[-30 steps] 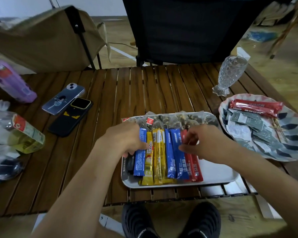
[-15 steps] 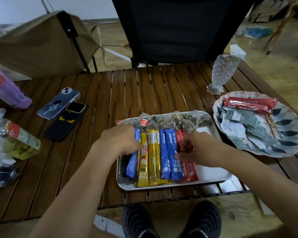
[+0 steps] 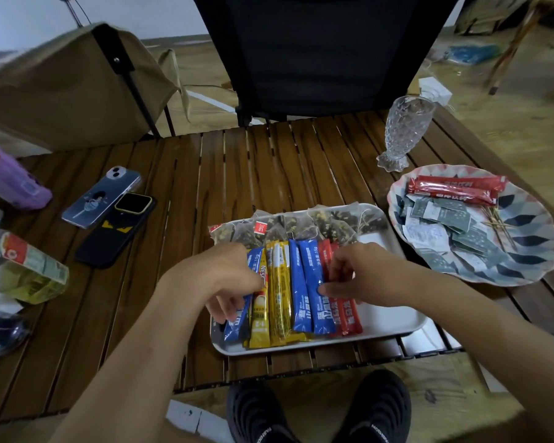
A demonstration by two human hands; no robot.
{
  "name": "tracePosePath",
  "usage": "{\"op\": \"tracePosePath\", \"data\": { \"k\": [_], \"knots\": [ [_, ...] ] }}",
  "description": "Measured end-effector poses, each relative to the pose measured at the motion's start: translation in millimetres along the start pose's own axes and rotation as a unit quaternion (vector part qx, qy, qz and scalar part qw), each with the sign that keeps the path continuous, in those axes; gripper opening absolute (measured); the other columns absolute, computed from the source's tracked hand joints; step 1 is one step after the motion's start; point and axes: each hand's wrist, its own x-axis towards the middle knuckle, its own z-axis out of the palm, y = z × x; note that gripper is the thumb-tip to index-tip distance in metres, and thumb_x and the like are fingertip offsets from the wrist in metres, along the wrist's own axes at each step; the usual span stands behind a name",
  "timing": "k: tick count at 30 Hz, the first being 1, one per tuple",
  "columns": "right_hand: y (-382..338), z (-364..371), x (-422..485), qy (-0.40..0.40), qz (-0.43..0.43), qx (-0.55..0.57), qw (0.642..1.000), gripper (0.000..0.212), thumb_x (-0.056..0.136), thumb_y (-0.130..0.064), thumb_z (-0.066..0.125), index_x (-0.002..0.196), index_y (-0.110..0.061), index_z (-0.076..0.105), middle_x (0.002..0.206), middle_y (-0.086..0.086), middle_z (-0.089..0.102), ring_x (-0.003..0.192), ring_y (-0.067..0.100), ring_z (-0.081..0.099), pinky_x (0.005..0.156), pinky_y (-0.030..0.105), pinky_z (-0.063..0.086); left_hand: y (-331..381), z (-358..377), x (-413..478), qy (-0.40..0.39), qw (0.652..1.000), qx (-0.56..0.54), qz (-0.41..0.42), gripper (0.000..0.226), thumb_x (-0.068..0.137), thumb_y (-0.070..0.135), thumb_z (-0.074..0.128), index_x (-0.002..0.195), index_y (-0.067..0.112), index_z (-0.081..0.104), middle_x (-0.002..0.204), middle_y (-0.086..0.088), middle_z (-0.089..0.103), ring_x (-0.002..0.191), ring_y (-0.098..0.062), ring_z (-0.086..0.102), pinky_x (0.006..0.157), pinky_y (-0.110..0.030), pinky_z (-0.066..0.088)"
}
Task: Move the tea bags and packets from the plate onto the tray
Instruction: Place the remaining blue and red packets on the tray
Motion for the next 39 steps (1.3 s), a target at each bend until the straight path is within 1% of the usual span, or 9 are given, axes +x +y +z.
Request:
{"op": "tracePosePath", "data": {
  "k": [3,6,16,21,25,28,31,35,39],
  "knots": [
    [1.2,-4.3,-0.3,-0.017,0.020,0.015,1.000,0.027,0.086,-0.039,0.074,0.088,-0.015,0.061,0.084,-0.005,0.068,0.063,0.003,0.063,0.053,0.019,0.050,-5.8,-3.9,2.3,0.023,1.000,0.015,0.011,0.023,0.099,0.031,0.062,0.106,0.010,0.060,0.078,-0.009,0.073,0.052,-0.016,0.070,0.049,-0.030,0.058],
    [3.0,-9.7,-3.0,-0.035,0.057,0.021,0.998,0.031,0.089,-0.043,0.069,0.086,-0.015,0.058,0.079,-0.003,0.070,0.056,0.006,0.065,0.043,0.017,0.045,-11.1,-4.9,4.5,0.025,0.999,0.043,0.017,0.026,0.096,0.042,0.063,0.098,0.017,0.056,0.077,-0.005,0.073,0.052,-0.013,0.068,0.047,-0.027,0.054],
    [2.4,4.3,-0.2,-0.068,0.050,-0.002,0.996,0.037,0.096,-0.045,0.057,0.096,-0.009,0.063,0.087,0.007,0.073,0.066,0.014,0.069,0.051,0.023,0.053,-8.3,4.6,8.7,0.027,0.998,0.047,0.010,0.029,0.096,0.042,0.063,0.098,0.014,0.056,0.078,-0.006,0.073,0.051,-0.012,0.066,0.047,-0.026,0.052],
    [9.4,-2.8,-0.2,-0.062,0.038,0.027,0.997,0.021,0.100,-0.039,0.053,0.090,-0.020,0.055,0.087,0.001,0.069,0.062,0.011,0.065,0.048,0.021,0.047,-10.2,1.2,2.7,0.047,0.997,0.062,0.022,0.033,0.096,0.046,0.061,0.100,0.014,0.056,0.078,-0.005,0.072,0.051,-0.011,0.065,0.045,-0.024,0.049],
    [11.7,3.9,4.2,-0.035,0.011,-0.007,0.999,0.024,0.099,-0.033,0.057,0.077,-0.028,0.050,0.078,-0.006,0.062,0.058,0.009,0.063,0.056,0.023,0.049,-0.9,2.2,-2.4,0.107,0.989,0.086,0.053,0.037,0.098,0.051,0.055,0.093,0.015,0.060,0.077,-0.005,0.073,0.054,-0.013,0.066,0.048,-0.025,0.050],
    [11.0,3.6,6.0,-0.023,-0.008,-0.033,0.999,0.022,0.098,-0.038,0.057,0.079,-0.027,0.053,0.083,-0.005,0.064,0.060,0.004,0.057,0.062,0.025,0.049,5.3,3.0,-3.0,0.165,0.976,0.107,0.091,0.037,0.098,0.052,0.053,0.082,0.019,0.062,0.073,0.001,0.070,0.058,-0.010,0.063,0.058,-0.029,0.051],
    [16.2,-11.2,2.6,-0.034,-0.001,0.011,0.999,0.024,0.098,-0.041,0.055,0.081,-0.024,0.057,0.084,0.000,0.071,0.060,0.009,0.065,0.059,0.026,0.056,8.7,5.7,-0.7,0.245,0.948,0.136,0.151,0.039,0.098,0.053,0.052,0.075,0.022,0.058,0.069,0.003,0.064,0.062,-0.008,0.060,0.053,-0.026,0.040],
    [32.3,-43.6,-5.3,0.051,-0.006,0.021,0.998,0.022,0.099,-0.040,0.055,0.085,-0.024,0.061,0.074,-0.003,0.071,0.048,0.002,0.062,0.046,0.013,0.045,25.3,15.4,1.9,0.334,0.904,0.136,0.231,0.034,0.097,0.057,0.047,0.079,0.029,0.056,0.070,0.010,0.061,0.067,-0.001,0.057,0.057,-0.024,0.043],
    [64.0,-73.8,-7.1,0.189,0.014,-0.010,0.982,0.037,0.098,-0.037,0.057,0.064,-0.023,0.056,0.051,-0.003,0.058,0.040,0.007,0.053,0.046,0.022,0.042,38.3,22.2,10.1,0.352,0.893,0.116,0.254,0.033,0.096,0.062,0.044,0.083,0.033,0.051,0.074,0.015,0.062,0.070,0.001,0.059,0.060,-0.022,0.050]
  ]
}}
